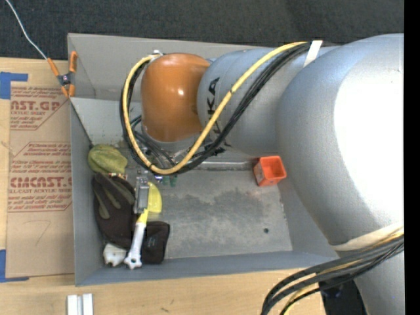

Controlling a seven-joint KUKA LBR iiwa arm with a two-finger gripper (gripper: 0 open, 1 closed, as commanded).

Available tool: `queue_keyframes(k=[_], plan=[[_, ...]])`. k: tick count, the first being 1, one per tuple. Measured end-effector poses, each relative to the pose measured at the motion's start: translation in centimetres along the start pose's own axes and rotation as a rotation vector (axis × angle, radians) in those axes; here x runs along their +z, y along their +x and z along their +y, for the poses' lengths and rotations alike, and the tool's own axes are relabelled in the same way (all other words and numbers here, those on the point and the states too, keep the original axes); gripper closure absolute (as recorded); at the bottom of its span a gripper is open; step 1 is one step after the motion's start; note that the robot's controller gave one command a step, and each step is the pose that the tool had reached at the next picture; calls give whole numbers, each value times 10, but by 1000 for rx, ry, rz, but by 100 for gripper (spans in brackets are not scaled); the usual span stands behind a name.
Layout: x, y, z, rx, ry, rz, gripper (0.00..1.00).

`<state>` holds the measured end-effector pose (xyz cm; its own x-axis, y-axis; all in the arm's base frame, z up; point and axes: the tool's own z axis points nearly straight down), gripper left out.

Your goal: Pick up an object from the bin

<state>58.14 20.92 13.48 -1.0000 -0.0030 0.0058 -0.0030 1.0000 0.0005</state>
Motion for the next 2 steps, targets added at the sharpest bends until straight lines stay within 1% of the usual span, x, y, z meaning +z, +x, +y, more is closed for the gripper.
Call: queue_keyframes(k=[1,2], plan=[[-5,-2,-1,2,-1,-7,0],[67,-7,8,-13,0,0,0]])
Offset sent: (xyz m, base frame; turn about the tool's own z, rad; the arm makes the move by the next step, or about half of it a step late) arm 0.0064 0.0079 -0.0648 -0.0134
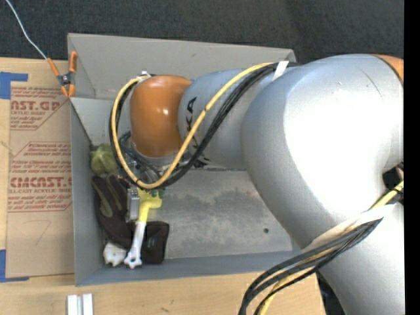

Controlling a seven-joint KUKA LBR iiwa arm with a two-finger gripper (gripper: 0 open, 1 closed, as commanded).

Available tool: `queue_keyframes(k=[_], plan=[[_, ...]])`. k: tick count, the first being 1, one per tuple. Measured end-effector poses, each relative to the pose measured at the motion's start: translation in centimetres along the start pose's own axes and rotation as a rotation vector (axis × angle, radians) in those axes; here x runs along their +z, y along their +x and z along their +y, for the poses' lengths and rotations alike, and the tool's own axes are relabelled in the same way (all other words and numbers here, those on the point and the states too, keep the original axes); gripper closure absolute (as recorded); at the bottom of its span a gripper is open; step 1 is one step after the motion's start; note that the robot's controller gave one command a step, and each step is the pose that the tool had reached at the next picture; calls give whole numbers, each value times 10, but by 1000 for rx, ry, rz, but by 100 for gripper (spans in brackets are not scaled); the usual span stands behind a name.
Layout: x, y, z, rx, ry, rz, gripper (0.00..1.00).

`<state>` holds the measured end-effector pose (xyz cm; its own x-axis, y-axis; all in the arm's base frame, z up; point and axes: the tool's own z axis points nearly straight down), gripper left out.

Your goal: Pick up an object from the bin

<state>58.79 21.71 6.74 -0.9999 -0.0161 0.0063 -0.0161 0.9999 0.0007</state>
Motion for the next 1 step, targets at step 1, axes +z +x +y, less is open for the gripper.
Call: queue_keyframes(k=[1], plan=[[-2,20,22,224,0,-9,0]])
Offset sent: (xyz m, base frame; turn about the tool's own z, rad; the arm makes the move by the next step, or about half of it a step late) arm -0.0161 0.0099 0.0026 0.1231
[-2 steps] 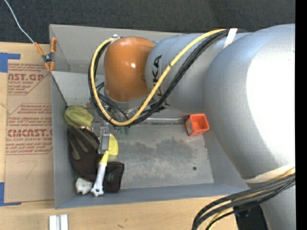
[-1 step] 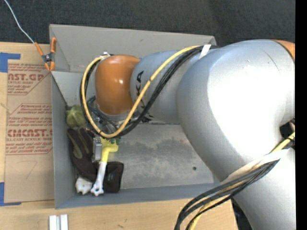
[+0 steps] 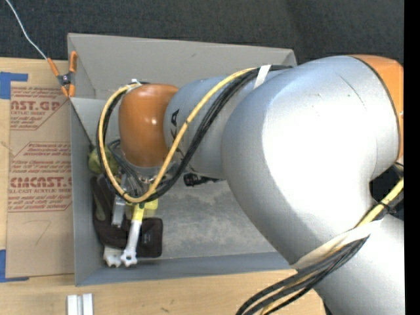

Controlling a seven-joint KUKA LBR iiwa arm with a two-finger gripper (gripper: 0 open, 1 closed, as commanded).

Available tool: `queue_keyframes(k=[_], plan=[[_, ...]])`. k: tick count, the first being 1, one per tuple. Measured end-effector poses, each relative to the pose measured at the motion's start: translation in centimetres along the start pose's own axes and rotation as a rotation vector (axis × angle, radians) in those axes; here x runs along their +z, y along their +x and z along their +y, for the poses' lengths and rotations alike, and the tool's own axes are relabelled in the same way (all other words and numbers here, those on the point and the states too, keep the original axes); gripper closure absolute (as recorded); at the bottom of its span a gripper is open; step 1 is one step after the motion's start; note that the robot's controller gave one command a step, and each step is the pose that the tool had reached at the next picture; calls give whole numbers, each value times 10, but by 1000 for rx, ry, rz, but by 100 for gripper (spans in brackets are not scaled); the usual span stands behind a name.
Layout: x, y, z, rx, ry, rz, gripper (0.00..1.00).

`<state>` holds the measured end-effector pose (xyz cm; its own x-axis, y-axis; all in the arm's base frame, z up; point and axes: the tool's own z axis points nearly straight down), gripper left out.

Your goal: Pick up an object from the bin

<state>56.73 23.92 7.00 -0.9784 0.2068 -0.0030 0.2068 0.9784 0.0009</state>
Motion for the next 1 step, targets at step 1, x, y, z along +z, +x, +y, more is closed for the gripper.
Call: queue_keyframes(k=[1], plan=[[-1,-8,-11,-102,2,9,100]])
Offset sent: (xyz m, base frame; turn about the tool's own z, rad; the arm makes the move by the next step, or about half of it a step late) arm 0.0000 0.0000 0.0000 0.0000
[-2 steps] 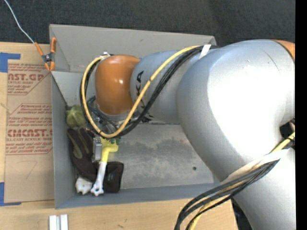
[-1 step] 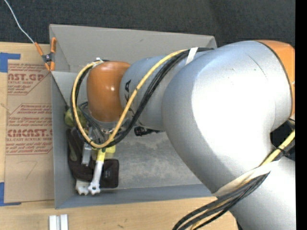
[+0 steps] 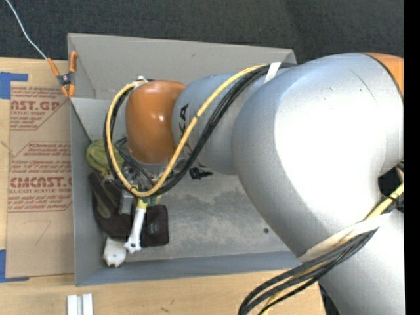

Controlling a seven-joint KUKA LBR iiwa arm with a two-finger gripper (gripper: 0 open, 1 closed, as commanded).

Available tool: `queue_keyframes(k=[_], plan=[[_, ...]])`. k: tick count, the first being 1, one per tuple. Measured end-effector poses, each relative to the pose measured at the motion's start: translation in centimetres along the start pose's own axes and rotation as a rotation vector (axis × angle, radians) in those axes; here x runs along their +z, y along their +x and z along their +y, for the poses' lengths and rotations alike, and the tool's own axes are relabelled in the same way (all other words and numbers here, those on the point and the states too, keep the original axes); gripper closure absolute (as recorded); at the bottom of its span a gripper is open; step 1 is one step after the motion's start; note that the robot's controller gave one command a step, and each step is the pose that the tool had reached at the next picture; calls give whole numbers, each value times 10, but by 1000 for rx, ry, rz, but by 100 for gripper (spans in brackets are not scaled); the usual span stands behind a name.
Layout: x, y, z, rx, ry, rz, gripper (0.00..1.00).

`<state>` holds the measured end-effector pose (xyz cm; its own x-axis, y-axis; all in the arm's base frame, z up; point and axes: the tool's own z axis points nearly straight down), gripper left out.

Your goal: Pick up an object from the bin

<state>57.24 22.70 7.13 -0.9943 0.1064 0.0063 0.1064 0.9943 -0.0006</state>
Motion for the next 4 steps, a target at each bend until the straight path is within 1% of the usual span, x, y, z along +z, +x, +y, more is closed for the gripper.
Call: queue_keyframes(k=[4], plan=[[0,0,0,1,-1,0,100]])
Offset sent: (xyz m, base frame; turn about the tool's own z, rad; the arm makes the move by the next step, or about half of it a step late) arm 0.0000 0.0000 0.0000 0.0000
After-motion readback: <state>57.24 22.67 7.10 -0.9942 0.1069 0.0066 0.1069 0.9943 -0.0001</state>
